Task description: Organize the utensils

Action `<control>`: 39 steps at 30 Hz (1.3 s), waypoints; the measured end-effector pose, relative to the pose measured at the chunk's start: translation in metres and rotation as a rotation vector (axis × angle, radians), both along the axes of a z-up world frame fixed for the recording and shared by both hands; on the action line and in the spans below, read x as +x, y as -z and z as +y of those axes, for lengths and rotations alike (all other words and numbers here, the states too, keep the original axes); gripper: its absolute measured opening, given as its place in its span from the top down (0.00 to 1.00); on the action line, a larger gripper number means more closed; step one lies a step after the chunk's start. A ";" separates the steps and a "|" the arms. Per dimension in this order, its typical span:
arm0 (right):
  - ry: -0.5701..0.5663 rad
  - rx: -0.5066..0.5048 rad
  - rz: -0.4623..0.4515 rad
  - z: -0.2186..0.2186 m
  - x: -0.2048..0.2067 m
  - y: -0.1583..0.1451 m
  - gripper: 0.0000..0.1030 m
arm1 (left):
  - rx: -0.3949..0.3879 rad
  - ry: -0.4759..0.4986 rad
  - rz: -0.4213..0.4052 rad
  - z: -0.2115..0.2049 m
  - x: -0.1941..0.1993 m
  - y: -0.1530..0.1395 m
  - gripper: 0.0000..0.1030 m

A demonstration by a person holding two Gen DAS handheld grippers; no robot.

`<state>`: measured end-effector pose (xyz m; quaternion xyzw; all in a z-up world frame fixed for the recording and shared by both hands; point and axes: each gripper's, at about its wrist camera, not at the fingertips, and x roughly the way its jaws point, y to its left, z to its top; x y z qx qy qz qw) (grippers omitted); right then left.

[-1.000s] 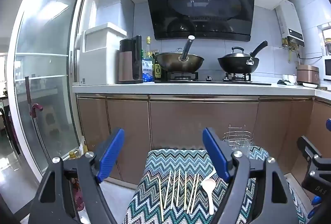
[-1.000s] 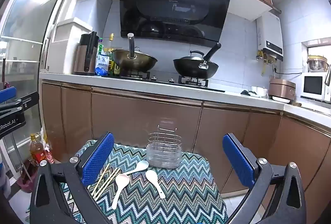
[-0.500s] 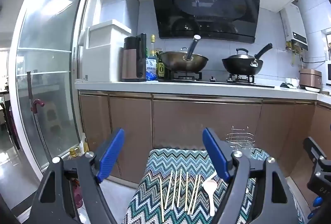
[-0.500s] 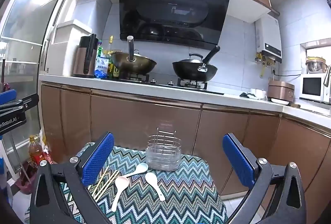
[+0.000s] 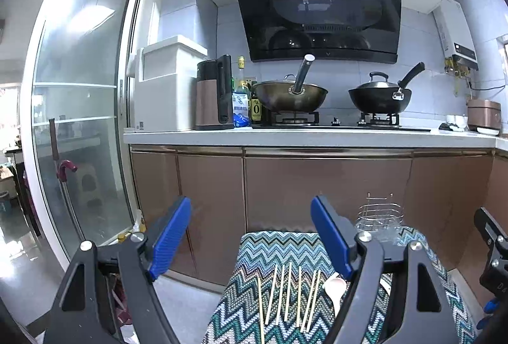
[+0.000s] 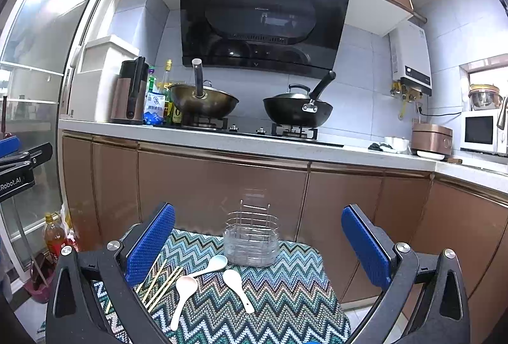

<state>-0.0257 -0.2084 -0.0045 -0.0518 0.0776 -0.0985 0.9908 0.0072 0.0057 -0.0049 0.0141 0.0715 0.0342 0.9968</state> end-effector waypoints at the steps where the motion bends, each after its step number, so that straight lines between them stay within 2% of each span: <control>1: -0.003 0.000 0.004 0.001 0.001 0.001 0.00 | 0.007 -0.006 -0.003 -0.001 0.000 0.000 0.25; 12: -0.001 0.048 -0.019 -0.006 -0.001 -0.001 0.00 | 0.017 -0.040 -0.027 -0.004 0.002 -0.002 0.25; 20: -0.022 0.052 -0.036 -0.008 -0.002 -0.002 0.00 | -0.003 -0.023 -0.005 -0.001 0.009 0.000 0.25; 39: -0.059 0.046 -0.013 -0.010 0.015 0.006 0.00 | 0.018 0.010 0.036 -0.005 0.029 0.009 0.25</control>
